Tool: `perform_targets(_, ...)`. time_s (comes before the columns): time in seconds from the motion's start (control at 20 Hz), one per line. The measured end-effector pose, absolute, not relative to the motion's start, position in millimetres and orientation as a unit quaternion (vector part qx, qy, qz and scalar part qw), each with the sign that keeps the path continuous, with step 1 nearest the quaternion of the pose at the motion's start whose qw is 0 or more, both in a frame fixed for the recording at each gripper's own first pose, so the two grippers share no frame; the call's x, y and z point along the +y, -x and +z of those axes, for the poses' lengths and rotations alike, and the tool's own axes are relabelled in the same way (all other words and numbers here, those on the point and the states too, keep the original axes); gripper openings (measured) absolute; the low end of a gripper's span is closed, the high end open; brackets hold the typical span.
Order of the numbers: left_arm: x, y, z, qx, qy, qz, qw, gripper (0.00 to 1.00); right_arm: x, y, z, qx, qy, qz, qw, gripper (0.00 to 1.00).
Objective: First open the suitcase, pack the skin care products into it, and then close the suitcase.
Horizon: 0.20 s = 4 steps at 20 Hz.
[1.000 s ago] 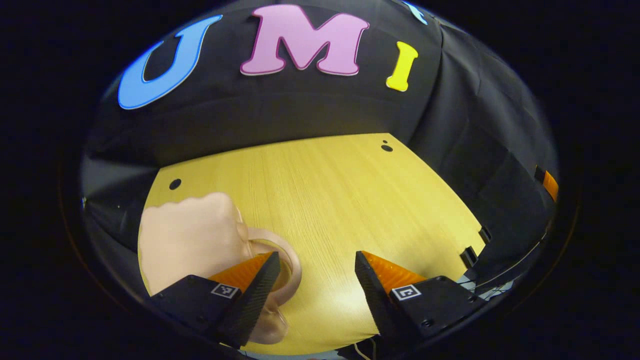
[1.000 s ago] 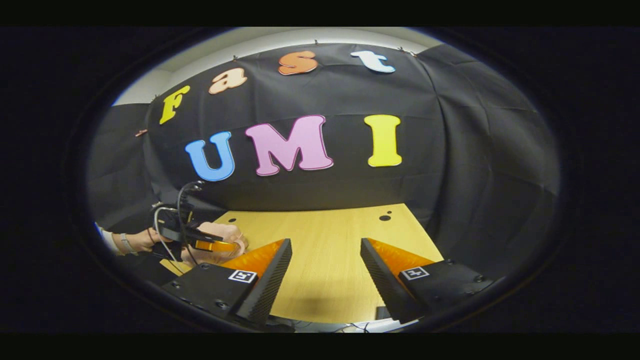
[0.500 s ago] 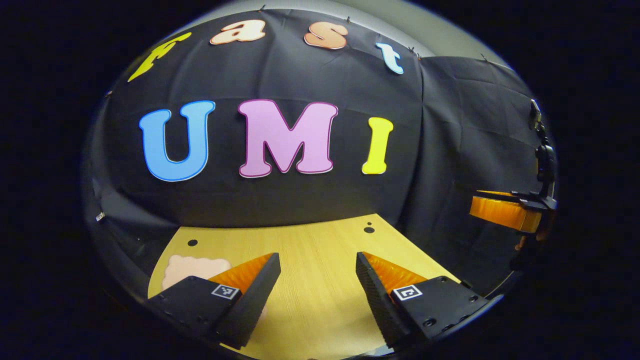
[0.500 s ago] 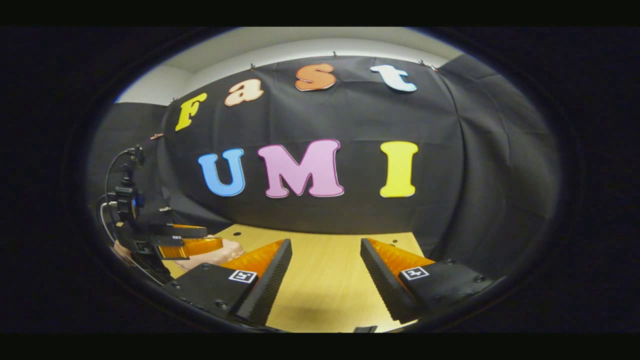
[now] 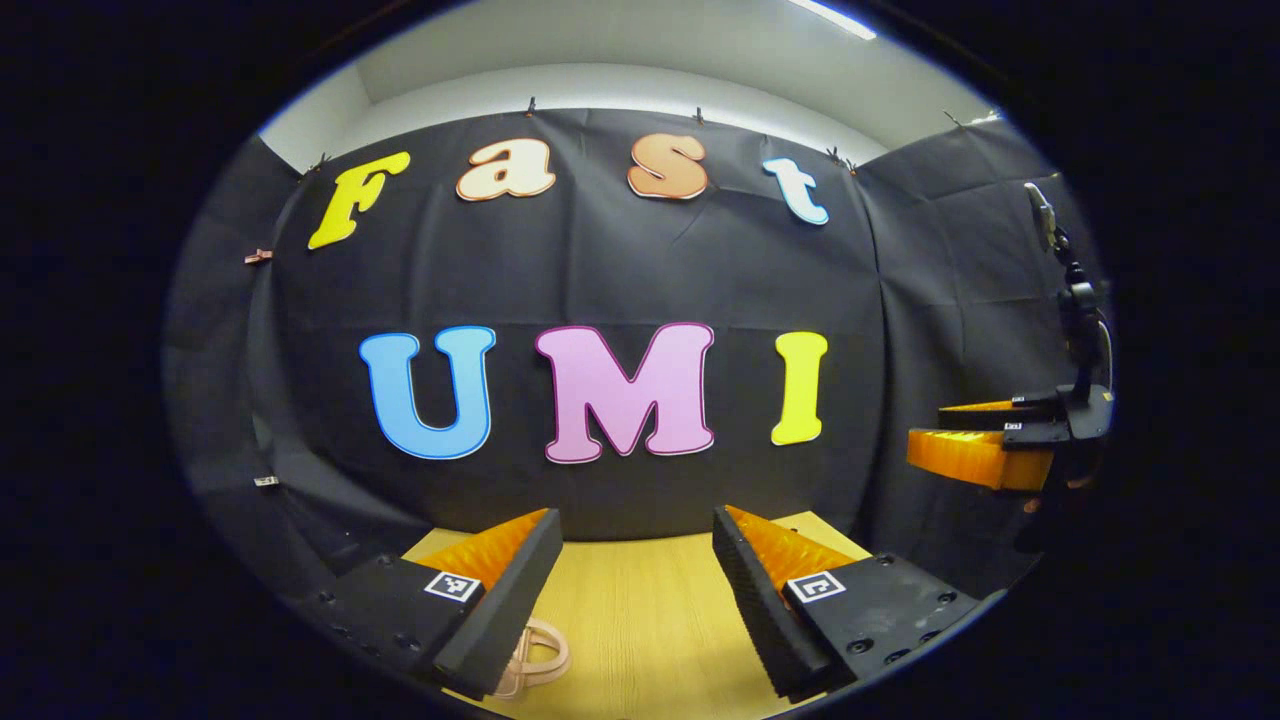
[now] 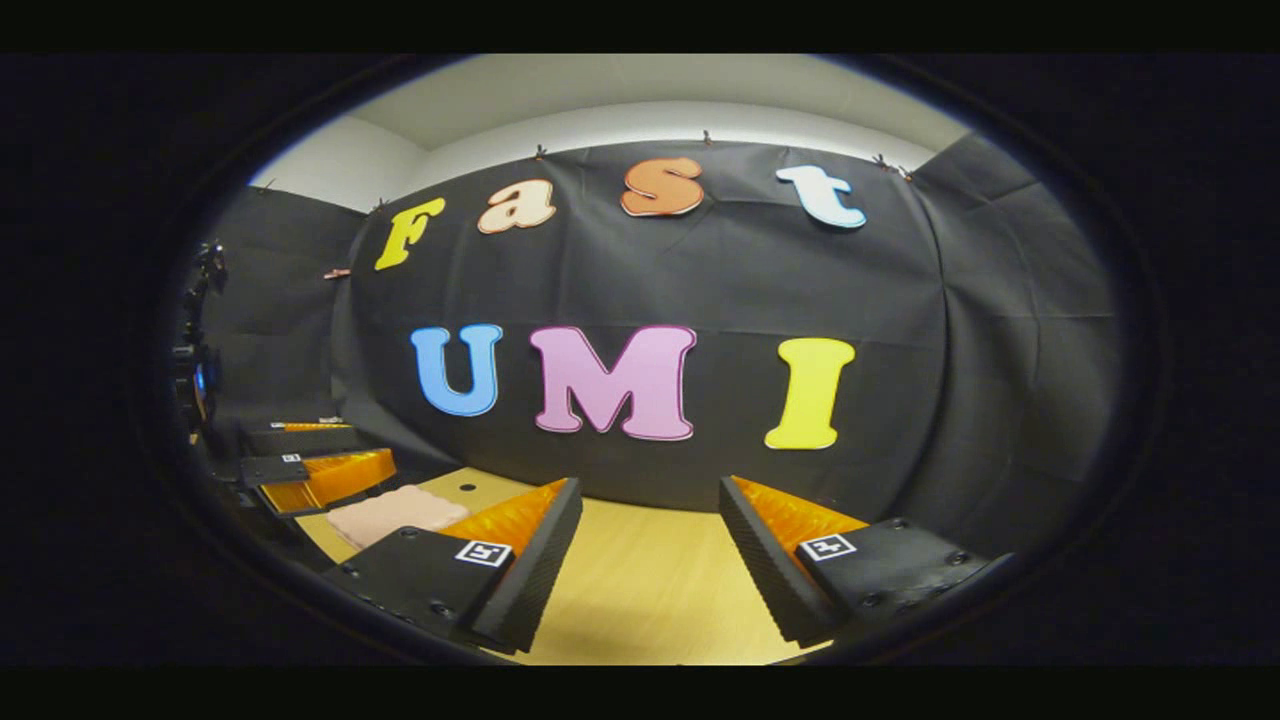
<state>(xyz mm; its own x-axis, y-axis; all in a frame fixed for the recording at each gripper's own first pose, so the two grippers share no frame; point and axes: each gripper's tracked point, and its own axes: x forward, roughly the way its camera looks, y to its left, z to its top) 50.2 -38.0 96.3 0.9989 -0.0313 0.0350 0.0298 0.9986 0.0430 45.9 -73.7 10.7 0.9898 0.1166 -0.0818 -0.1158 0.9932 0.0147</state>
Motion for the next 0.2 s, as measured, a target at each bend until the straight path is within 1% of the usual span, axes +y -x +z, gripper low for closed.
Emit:
perform_targets(0.1,-29.9,-49.3,106.0,-0.030,-0.024,-0.010,0.999,0.95,-78.2,-47.3,14.3,0.029,-0.010,0.024,0.999,0.88)
perform_targets(0.2,-21.6,-55.7,116.5,-0.049,-0.043,-0.002,0.998,0.95,-74.6,-46.5,19.3,0.014,-0.014,0.006,1.000,0.88)
